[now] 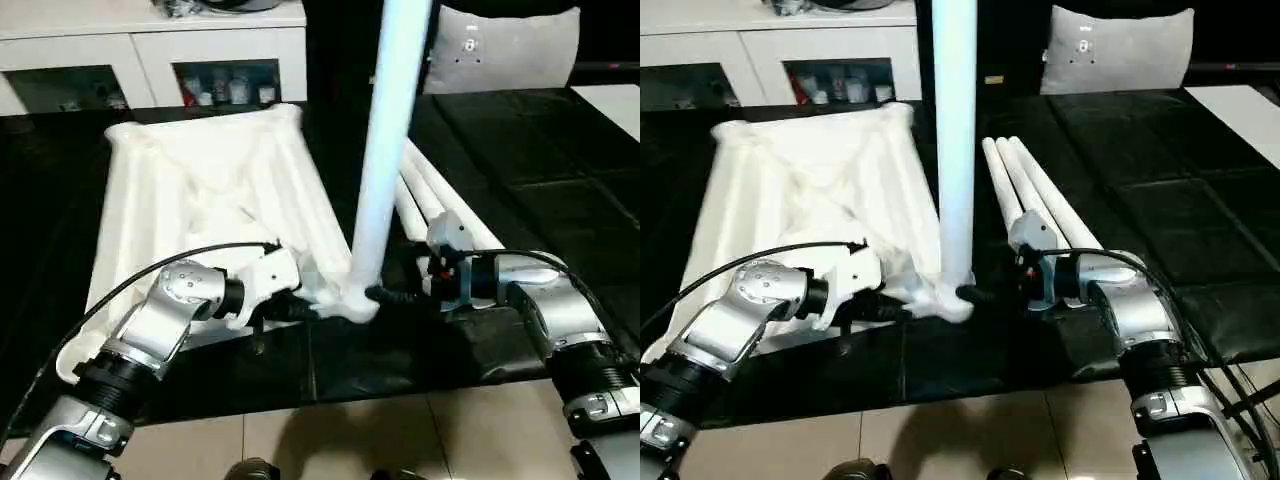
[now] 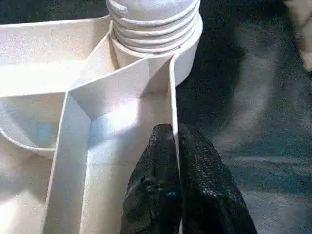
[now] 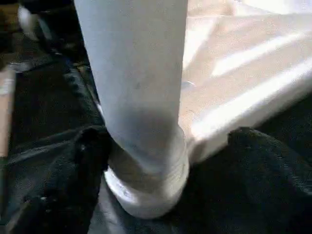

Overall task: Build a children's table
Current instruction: Rotate leg to tighten

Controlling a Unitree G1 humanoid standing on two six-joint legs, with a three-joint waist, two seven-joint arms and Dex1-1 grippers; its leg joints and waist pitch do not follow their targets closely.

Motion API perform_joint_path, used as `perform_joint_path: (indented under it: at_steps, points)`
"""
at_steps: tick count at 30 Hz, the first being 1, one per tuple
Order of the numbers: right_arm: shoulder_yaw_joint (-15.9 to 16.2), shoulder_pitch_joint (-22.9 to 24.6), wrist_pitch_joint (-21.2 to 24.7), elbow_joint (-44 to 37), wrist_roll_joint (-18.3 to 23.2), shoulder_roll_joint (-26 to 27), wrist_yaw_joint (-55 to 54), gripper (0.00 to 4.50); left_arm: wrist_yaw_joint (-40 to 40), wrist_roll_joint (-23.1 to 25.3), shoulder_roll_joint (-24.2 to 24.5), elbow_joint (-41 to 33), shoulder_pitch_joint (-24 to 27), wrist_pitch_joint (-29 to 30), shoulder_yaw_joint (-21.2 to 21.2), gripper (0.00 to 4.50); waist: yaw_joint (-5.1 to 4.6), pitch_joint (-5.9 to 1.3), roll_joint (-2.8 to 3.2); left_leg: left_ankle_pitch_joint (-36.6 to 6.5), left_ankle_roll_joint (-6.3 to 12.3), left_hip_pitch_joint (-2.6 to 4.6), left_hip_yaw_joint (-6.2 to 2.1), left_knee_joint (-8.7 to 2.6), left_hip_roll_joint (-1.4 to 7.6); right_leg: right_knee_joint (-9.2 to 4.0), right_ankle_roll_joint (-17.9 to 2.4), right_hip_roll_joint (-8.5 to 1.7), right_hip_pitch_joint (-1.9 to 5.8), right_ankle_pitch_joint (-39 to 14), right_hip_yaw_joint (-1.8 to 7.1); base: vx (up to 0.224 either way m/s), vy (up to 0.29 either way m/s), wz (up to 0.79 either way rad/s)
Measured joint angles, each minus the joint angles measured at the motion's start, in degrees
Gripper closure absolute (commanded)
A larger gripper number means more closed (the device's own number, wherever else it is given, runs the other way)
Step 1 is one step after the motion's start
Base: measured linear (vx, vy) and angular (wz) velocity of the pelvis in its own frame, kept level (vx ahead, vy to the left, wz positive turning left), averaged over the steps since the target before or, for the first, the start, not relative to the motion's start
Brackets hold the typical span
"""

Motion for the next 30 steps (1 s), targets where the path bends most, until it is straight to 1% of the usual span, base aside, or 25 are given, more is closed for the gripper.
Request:
perform_joint_path:
  at_steps: [2, 3, 4, 5, 7, 10, 11, 14, 15, 16, 17, 18, 20, 21, 27, 29, 30]
  points:
    - [0.69, 0.0, 0.3, -0.6, 0.25, -0.14, 1.55, 0.83, -1.13, -0.02, 0.1, -0.02, 0.0, -0.71, -0.54, 4.5, 0.24, -0.01, -0.06, 0.0, 0.0, 0.05, 0.01, 0.01, 0.0, 0.0, 0.02, 0.0, 0.04, -0.01, 0.01, 0.0, 0.0, 0.0]
    - [0.88, 0.0, 0.34, -0.97, 0.26, -0.21, 2.34, 0.83, -1.62, -0.01, 0.17, 0.0, -0.07, -1.25, -0.92, 4.5, 0.34, -0.02, -0.1, 0.01, -0.01, 0.06, 0.02, 0.02, 0.0, 0.01, 0.01, -0.01, 0.05, 0.0, 0.03, 0.0, 0.0, 0.0]
    - [1.05, 0.0, 0.34, -1.09, 0.27, -0.34, 3.08, 1.03, -2.17, -0.02, 0.44, 0.0, -0.18, -1.68, -1.31, 4.5, 0.37, -0.04, -0.17, 0.01, -0.01, 0.07, 0.02, 0.02, 0.0, 0.01, 0.01, 0.0, 0.06, 0.0, 0.03, 0.0, 0.0, 0.0]
    - [1.15, 0.0, 0.34, -1.11, 0.3, -0.41, 3.6, 1.03, -2.64, -0.01, 0.6, 0.02, -0.18, -2.01, -1.42, 4.5, 0.36, -0.06, -0.22, 0.01, -0.01, 0.08, 0.02, 0.03, 0.0, 0.02, 0.01, -0.01, 0.07, 0.0, 0.04, 0.0, 0.0, 0.0]
    - [1.35, 0.0, 0.33, -1.09, 0.32, -0.42, 4.72, 1.22, -3.25, -0.01, 1.01, 0.12, -0.24, -2.94, -1.69, 4.5, 0.29, -0.08, -0.33, 0.01, -0.01, 0.08, 0.02, 0.03, 0.0, 0.03, 0.0, 0.0, 0.07, 0.01, 0.04, 0.0, 0.0, 0.0]
    - [1.48, 0.0, 0.6, -1.06, 0.58, -0.42, 5.83, 1.34, -3.77, -0.01, 1.02, 0.92, -0.58, -3.86, -1.78, 4.5, 0.3, -0.09, -0.35, 0.01, -0.01, 0.08, 0.03, 0.02, 0.0, 0.03, -0.01, 0.0, 0.07, 0.01, 0.04, 0.0, 0.0, 0.0]
    - [1.48, 0.0, 1.0, -1.05, 0.77, -0.47, 5.95, 1.6, -3.85, -0.01, 1.02, 0.99, -0.61, -3.99, -1.78, 4.5, 0.31, -0.09, -0.35, 0.01, -0.01, 0.08, 0.03, 0.02, 0.0, 0.03, -0.01, 0.0, 0.07, 0.01, 0.04, 0.0, 0.0, 0.0]
    - [1.88, 0.0, 2.04, -1.08, 1.55, -0.84, 7.05, 1.7, -3.97, -0.01, 1.02, 1.1, -0.66, -4.15, -1.79, 4.5, 0.33, -0.09, -0.35, 0.01, -0.01, 0.08, 0.03, 0.01, 0.0, 0.04, -0.02, 0.0, 0.06, 0.02, 0.04, 0.0, 0.0, 0.0]
    - [2.01, 0.0, 2.48, -1.08, 1.55, -0.96, 7.18, 1.93, -3.97, -0.01, 1.02, 1.11, -0.67, -4.16, -1.79, 4.5, 0.34, -0.09, -0.36, 0.01, -0.01, 0.08, 0.03, 0.02, 0.0, 0.04, -0.02, 0.0, 0.06, 0.02, 0.04, 0.0, 0.0, 0.0]
    - [2.02, 0.0, 2.83, -1.08, 1.59, -1.0, 7.5, 1.93, -3.97, -0.01, 1.02, 1.14, -0.69, -4.18, -1.81, 4.5, 0.33, -0.09, -0.36, 0.01, -0.01, 0.08, 0.03, 0.02, 0.0, 0.04, -0.02, 0.0, 0.06, 0.02, 0.04, 0.0, 0.0, 0.0]
    - [2.03, 0.0, 3.31, -1.13, 1.65, -1.05, 7.97, 2.1, -3.98, -0.01, 1.02, 1.18, -0.69, -4.21, -1.81, 4.5, 0.33, -0.1, -0.36, 0.01, -0.01, 0.08, 0.03, 0.02, 0.0, 0.04, -0.02, 0.0, 0.06, 0.02, 0.04, 0.0, 0.0, 0.0]
    - [2.02, 0.0, 3.73, -1.2, 1.74, -1.15, 8.21, 2.1, -4.28, -0.01, 1.06, 1.21, -0.7, -4.28, -1.82, 4.5, 0.36, -0.1, -0.37, 0.01, -0.01, 0.08, 0.03, 0.02, 0.0, 0.04, -0.02, 0.0, 0.06, 0.02, 0.04, 0.0, 0.0, 0.0]
    - [2.11, 0.04, 4.09, -1.41, 1.8, -1.16, 8.7, 2.37, -4.79, -0.02, 1.16, 1.29, -0.71, -4.47, -1.82, 4.5, 0.42, -0.11, -0.39, 0.01, -0.01, 0.08, 0.03, 0.03, 0.0, 0.04, -0.01, 0.0, 0.06, 0.01, 0.04, 0.0, 0.0, 0.0]
    - [2.19, 0.08, 4.37, -1.49, 1.9, -1.16, 8.99, 2.43, -5.05, -0.02, 1.16, 1.32, -0.71, -4.56, -1.84, 4.5, 0.48, -0.12, -0.39, 0.01, -0.01, 0.08, 0.03, 0.04, 0.0, 0.04, -0.01, 0.0, 0.07, 0.02, 0.04, 0.0, 0.0, 0.0]
    - [2.02, 1.51, 5.63, -3.21, 2.44, -1.18, 8.65, 2.55, -5.64, -0.62, 1.19, 1.33, -0.61, -3.59, -1.83, 4.5, 0.54, -0.23, -0.54, 0.01, -0.01, 0.11, 0.03, 0.05, 0.0, 0.04, -0.03, 0.0, 0.1, 0.02, 0.05, 0.0, 0.0, 0.0]
    - [1.93, 2.06, 6.08, -4.05, 2.49, -1.08, 8.03, 2.55, -5.63, -0.99, 1.18, 1.03, -0.45, -2.31, -1.67, 4.5, 0.51, -0.24, -0.54, 0.01, -0.01, 0.15, 0.04, 0.04, 0.0, 0.06, -0.03, 0.0, 0.12, 0.03, 0.05, 0.0, 0.0, 0.0]
    - [1.83, 2.3, 6.38, -4.37, 2.49, -0.47, 7.07, 2.56, -5.38, -1.09, 0.95, 0.47, -0.2, -0.56, -1.25, 4.5, 0.45, -0.26, -0.54, 0.01, -0.01, 0.17, 0.04, 0.04, 0.0, 0.06, -0.03, 0.0, 0.14, 0.03, 0.05, 0.0, 0.0, 0.0]
